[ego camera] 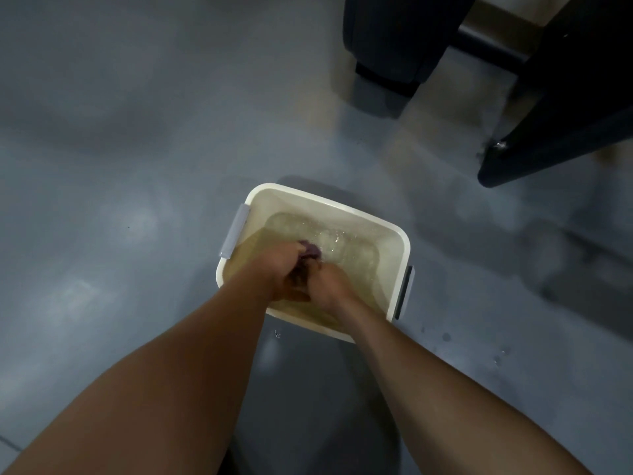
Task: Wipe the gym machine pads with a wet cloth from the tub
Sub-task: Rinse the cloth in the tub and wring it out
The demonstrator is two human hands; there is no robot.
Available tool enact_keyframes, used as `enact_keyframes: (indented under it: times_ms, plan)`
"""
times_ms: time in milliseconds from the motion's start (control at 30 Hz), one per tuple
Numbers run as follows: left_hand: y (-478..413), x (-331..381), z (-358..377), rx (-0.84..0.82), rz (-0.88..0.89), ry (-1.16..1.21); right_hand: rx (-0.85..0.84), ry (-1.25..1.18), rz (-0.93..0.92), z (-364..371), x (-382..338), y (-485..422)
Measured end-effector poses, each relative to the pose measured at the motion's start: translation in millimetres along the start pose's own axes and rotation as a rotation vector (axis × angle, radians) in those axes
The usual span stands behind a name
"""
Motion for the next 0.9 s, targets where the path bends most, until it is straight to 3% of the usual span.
enact_keyframes:
  times_ms: [133,233,300,367,500,567,633,767,833,900]
  plan:
    - [2,10,-8,-0.025,0.033,0.139,-0.007,-0.124,-0.264,-2,-34,21]
    - [9,25,-8,-0.001,0.154,0.012,0.019,0.101,-0.390,-3,-45,26]
    - [7,19,3,-0.028,0.083,0.091,0.059,0.281,-0.372,-5,-38,15]
    - [4,21,10,-0.043,0.083,0.101,0.068,0.272,-0.274,-15,-24,7]
    - [9,15,20,-0.089,0.067,0.071,0.240,-0.019,-0.018,-39,9,3]
    - [13,6,22,-0.107,0.034,0.066,0.117,-0.137,0.039,-26,10,5]
    - [11,-3,19,-0.109,-0.005,0.066,-0.022,-0.048,-0.057,-11,-6,8]
    - [3,2,-2,-0.070,0.057,0.140,0.142,-0.055,-0.333,-20,-37,24]
    - [-1,11,-6,-0.037,0.142,0.102,0.097,0.091,-0.430,-9,-44,28]
    - [2,11,3,-0.051,0.125,0.133,0.074,0.326,-0.393,-7,-35,20]
Point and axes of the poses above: each hand's wrist, its own y-axis away from the middle knuckle, its own z-axis out of the palm, x = y × z, the point moved 8 cm from there along -y, towards the middle knuckle, and after that the axes turned 3 degrees about x, right-handed, at the moved point
